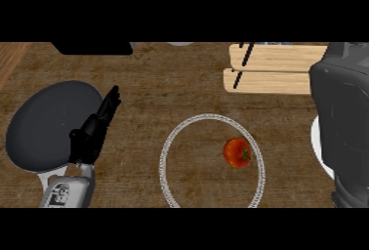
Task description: Pick the cupcake from the placemat and place it in the tiered shelf
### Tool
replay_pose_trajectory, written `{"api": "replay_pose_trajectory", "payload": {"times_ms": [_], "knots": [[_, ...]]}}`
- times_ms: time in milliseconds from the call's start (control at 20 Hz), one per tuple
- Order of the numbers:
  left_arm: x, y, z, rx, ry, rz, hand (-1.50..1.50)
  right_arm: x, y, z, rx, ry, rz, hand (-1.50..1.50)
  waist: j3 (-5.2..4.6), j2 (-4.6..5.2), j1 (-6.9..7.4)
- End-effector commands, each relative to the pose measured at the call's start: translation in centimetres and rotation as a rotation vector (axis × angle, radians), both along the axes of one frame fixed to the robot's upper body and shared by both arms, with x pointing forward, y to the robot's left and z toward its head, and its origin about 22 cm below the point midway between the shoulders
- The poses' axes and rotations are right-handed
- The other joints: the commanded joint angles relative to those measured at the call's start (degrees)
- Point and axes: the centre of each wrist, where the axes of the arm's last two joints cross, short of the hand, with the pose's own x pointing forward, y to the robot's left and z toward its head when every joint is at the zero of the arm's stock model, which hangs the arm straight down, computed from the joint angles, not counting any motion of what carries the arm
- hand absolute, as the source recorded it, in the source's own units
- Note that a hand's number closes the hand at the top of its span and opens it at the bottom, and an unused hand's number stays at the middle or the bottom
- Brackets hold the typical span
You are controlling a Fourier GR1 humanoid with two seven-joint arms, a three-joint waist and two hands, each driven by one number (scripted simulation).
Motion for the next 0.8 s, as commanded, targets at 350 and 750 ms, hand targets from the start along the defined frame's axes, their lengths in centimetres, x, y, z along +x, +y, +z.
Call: {"api": "replay_pose_trajectory", "payload": {"times_ms": [350, 750], "knots": [[0.7, -0.3, -1.1, 0.004, 0.009, -0.021, 0.0, 5.8, -2.7, -4.5, -0.065, -0.048, -0.027, 1.5, -0.01, 0.21, 0.07], [-0.1, -0.6, -0.3, -0.001, 0.015, -0.033, 0.0, 7.6, -6.2, -4.5, 0.16, -0.21, 0.099, 1.5, 0.01, 0.16, 0.45]]}}
